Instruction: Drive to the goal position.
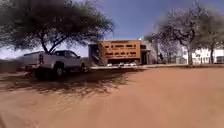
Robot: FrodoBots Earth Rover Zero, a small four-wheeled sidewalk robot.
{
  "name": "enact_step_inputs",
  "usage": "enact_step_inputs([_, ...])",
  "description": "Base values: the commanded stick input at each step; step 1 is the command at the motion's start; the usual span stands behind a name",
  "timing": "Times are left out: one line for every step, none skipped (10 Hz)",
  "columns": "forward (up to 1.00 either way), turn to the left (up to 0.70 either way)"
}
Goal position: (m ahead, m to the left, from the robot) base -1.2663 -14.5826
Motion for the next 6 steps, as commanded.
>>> enact_step_inputs([1.0, 0.0])
enact_step_inputs([1.0, 0.0])
enact_step_inputs([1.0, 0.0])
enact_step_inputs([1.0, 0.0])
enact_step_inputs([1.0, 0.0])
enact_step_inputs([1.0, 0.0])
